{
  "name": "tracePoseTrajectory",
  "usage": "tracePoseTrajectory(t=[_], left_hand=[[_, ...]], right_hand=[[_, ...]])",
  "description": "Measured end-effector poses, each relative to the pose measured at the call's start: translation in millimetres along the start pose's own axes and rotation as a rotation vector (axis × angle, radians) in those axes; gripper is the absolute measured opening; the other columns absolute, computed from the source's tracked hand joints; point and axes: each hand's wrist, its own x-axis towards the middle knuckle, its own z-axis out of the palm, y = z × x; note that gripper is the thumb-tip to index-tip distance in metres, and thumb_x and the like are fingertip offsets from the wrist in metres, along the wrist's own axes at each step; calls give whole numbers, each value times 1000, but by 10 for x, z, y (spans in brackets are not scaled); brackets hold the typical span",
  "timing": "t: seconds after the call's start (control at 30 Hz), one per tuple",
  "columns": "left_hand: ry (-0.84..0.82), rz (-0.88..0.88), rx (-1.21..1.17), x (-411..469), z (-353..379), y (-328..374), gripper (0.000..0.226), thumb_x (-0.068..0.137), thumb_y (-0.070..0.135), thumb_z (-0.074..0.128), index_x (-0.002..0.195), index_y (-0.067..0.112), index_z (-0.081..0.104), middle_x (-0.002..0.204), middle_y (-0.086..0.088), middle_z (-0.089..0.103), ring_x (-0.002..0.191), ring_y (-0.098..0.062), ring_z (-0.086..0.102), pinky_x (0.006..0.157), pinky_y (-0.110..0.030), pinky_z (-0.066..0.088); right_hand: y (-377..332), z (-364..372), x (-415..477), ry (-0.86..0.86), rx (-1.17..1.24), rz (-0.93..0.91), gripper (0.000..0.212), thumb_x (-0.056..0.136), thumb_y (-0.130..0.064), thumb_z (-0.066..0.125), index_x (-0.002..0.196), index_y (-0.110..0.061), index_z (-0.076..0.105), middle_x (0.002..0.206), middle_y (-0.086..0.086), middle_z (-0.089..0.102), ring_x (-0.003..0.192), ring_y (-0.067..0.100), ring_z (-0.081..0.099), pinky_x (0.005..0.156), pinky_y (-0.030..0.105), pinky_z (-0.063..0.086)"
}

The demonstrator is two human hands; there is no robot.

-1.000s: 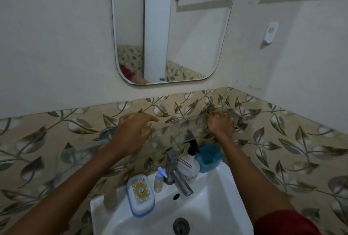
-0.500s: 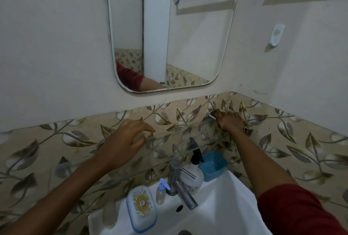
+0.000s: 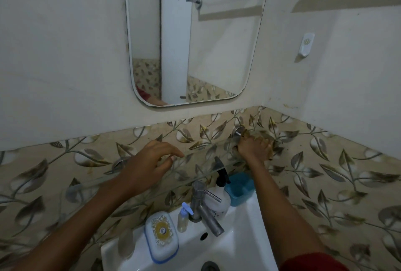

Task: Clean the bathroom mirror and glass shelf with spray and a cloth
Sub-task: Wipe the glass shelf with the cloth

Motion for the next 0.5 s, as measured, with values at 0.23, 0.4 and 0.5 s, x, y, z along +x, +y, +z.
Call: tracePoseTrajectory(t=[0.23,0.4,0.5], left_hand=[[63,-8,-67,-28,-66,116,34,82,38,41,97,26,68,101,22,60,103,-7,52,77,-18,46],[78,-12,-78,-96,-160,169,32,83,35,42,97,25,69,101,17,64,102,-5,53,76,-17,43],[92,-29,-82,-144,-209,180,30,82,27,43,97,23,69,100,15,63,101,-4,53,75,-17,43]], right_hand=[[-120,91,-497,52,107,-112,52,97,-34,30,142,-8,35,156,15,20,146,33,7,118,45,1],[-247,176,-837,115,184,-191,46,98,-31,30,139,-10,40,155,13,24,146,30,9,119,44,2],[-299,245,-1055,205,245,-262,41,98,-25,33,133,-8,48,150,12,36,144,28,18,118,41,4]])
